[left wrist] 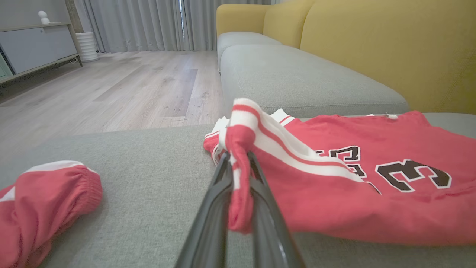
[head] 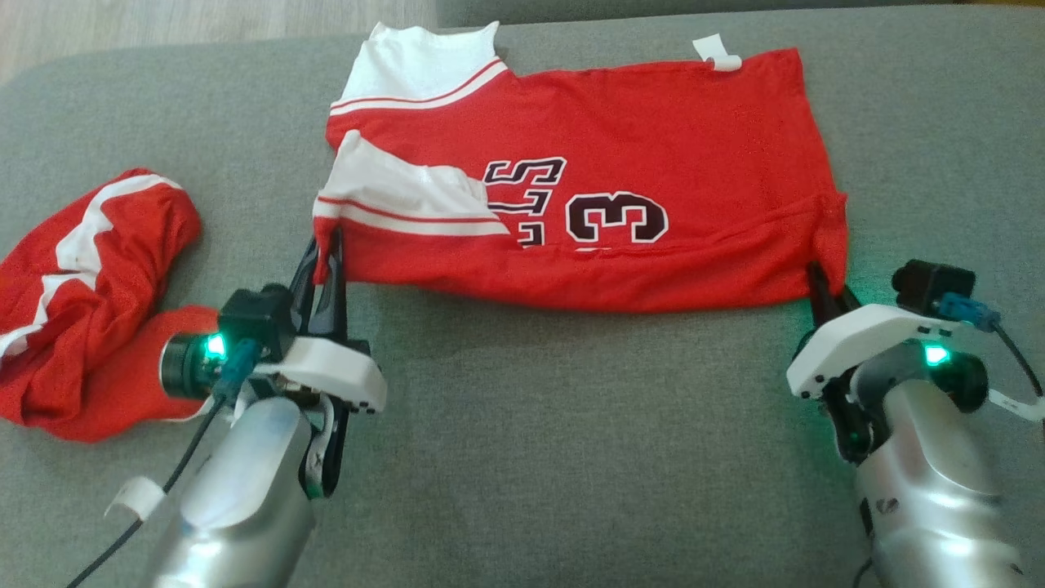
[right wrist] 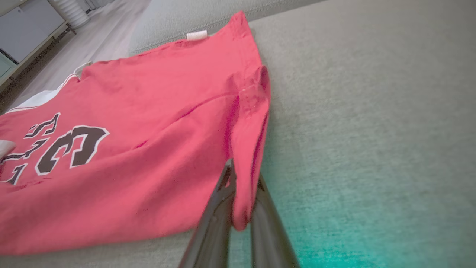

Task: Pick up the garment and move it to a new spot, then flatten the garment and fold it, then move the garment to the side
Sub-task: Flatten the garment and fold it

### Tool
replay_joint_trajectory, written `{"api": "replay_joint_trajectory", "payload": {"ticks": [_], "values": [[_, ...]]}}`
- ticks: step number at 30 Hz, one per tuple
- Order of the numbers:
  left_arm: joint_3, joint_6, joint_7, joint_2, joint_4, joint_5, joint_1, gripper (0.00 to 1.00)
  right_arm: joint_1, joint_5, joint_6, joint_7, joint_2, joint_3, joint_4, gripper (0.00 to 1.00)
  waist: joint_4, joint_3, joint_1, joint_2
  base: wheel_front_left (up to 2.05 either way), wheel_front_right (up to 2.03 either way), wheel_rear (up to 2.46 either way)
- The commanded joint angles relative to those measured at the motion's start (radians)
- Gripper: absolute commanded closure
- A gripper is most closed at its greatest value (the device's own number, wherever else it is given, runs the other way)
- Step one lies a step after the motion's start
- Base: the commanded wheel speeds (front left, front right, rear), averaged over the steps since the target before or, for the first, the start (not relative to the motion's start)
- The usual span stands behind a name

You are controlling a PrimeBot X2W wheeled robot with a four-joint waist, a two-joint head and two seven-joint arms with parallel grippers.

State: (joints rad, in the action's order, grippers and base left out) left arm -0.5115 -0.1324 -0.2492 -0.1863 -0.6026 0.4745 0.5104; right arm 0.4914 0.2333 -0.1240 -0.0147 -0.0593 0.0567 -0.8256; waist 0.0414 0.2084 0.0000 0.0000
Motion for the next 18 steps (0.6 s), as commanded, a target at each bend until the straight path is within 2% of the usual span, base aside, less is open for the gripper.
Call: {"api": "replay_joint_trajectory", "payload": {"ticks": [1,12,18], "values": [[0.034,-0.005,-0.011,-0.037,0.020,0.006,0.014,1.00,0.012,-0.027,-0.007,-0.017,0.009,-0.002,0.037,1.00,-0.003,-0.008,0.0000,0.0000,0.00,0.00,0.00],[0.022,-0.004,-0.011,-0.040,0.018,0.011,-0.035,1.00,-0.076,-0.028,-0.007,0.032,-0.003,0.068,0.174,1.00,-0.006,-0.071,0.0000,0.0000,0.00,0.00,0.00],[0.003,0.005,-0.008,-0.033,0.027,0.024,-0.110,1.00,-0.191,-0.018,-0.007,0.130,-0.016,0.084,0.274,1.00,-0.010,-0.133,0.0000,0.0000,0.00,0.00,0.00]]}}
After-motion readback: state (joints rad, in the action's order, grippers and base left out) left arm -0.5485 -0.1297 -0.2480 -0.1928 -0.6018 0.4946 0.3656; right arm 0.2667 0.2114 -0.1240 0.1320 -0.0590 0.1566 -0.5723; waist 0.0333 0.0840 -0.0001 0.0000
